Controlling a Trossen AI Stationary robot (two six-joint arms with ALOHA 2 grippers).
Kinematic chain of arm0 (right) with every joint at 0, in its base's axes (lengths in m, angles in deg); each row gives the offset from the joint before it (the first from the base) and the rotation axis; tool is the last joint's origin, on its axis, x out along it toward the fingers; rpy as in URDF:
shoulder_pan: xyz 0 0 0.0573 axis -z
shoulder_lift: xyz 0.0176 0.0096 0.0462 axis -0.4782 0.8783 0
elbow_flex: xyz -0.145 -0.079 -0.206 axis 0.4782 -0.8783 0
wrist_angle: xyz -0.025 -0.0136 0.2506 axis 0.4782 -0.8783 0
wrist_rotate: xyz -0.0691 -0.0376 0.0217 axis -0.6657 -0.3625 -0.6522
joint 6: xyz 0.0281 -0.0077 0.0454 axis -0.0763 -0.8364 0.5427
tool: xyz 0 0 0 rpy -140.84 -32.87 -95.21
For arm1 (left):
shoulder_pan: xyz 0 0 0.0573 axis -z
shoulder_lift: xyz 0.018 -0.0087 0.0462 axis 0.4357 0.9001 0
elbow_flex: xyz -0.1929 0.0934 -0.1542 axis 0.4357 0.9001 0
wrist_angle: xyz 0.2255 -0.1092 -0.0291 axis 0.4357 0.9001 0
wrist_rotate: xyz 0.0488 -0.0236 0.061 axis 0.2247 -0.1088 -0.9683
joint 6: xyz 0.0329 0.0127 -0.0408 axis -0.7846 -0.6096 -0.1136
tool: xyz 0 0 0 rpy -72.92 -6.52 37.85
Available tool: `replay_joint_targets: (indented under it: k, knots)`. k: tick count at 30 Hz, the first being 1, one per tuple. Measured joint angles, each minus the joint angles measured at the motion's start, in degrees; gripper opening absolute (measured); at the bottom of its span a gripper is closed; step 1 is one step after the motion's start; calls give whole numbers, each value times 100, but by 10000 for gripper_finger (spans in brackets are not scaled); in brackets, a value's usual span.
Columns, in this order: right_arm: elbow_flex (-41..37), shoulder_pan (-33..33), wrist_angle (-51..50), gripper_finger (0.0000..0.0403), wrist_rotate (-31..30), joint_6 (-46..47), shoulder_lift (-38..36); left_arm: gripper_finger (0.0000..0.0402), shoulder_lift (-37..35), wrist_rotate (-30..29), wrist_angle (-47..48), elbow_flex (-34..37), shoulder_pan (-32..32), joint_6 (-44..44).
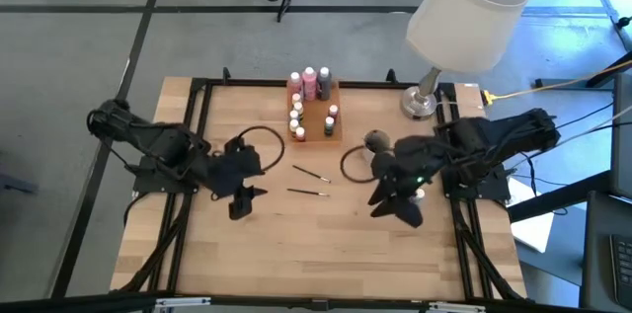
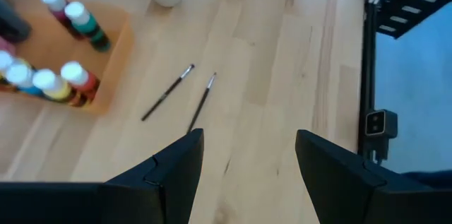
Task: Pick & Place Paint Supplies
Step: Put the black paint brush into the light brown cup
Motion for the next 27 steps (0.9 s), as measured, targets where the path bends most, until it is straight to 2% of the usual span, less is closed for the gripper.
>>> replay_joint_targets:
  k: [5,12,16,22,27]
  knots:
    - [0,-298,-4,169,-797,139,315,221,0,-345,-22,344,364,759]
    - [0,-308,0,169,-1748,-258,1066,221,7,-232,2,760,740,983]
    - [0,-122,1,169,-1994,-436,1501,221,4,-220,6,776,784,866]
    - [0,270,-7,169,-2055,-625,2240,221,2,178,34,776,906,763]
    - [0,478,-110,169,-2548,-581,2665,221,0,221,79,776,1208,1112]
